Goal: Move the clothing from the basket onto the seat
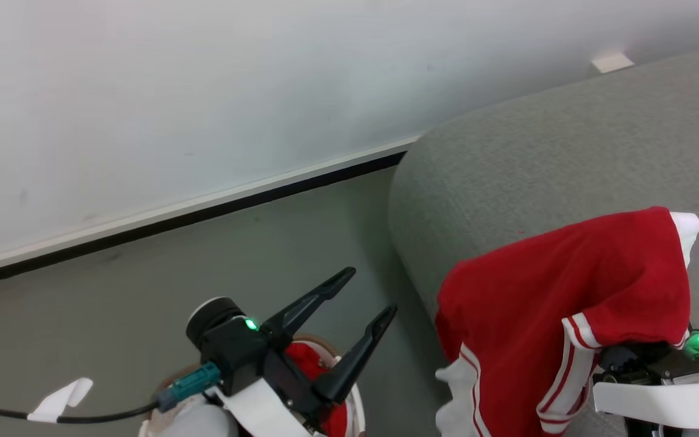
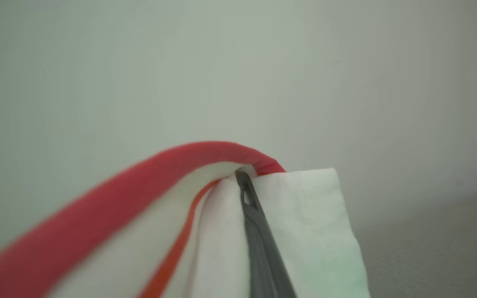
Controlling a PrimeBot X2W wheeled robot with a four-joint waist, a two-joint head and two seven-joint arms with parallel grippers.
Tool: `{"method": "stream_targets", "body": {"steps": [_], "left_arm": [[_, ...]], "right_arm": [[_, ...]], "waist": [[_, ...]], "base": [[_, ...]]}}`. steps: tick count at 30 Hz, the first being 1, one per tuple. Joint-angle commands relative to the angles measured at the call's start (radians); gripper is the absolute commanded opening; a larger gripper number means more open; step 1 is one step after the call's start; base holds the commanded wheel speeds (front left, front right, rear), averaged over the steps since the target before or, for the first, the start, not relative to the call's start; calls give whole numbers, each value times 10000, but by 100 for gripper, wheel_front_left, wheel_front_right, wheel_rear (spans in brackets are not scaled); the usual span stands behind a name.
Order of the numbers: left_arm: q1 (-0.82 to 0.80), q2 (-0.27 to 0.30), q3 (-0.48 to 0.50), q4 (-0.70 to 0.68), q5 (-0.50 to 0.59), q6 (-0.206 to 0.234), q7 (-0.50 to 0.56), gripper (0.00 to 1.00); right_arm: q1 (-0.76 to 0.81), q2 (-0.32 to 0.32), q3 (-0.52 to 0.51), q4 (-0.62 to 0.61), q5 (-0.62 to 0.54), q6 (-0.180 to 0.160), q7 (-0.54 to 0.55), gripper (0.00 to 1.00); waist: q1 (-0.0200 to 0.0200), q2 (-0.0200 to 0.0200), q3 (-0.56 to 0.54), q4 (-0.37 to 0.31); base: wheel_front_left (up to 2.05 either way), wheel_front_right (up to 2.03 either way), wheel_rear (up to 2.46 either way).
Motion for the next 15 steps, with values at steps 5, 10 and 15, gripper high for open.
{"method": "stream_targets", "body": {"steps": [5,10,15], "left_arm": [[187,-106,77,179,433,-75,-3,100],[222,-180,125,377,525,-128,-3,100],[196,5,75,495,569,-176,0,100]], "right_arm": [[136,-16,148,-303,194,-21,106,0],[-134,-16,247,-417,97,-22,249,0],[-1046,-24,212,-434,79,-22,751,0]], "waist": [[-1,-1,24,-621],[-1,-1,94,-693],[-1,-1,503,-623]], "base": [[0,0,0],[0,0,0],[0,0,0]]}}
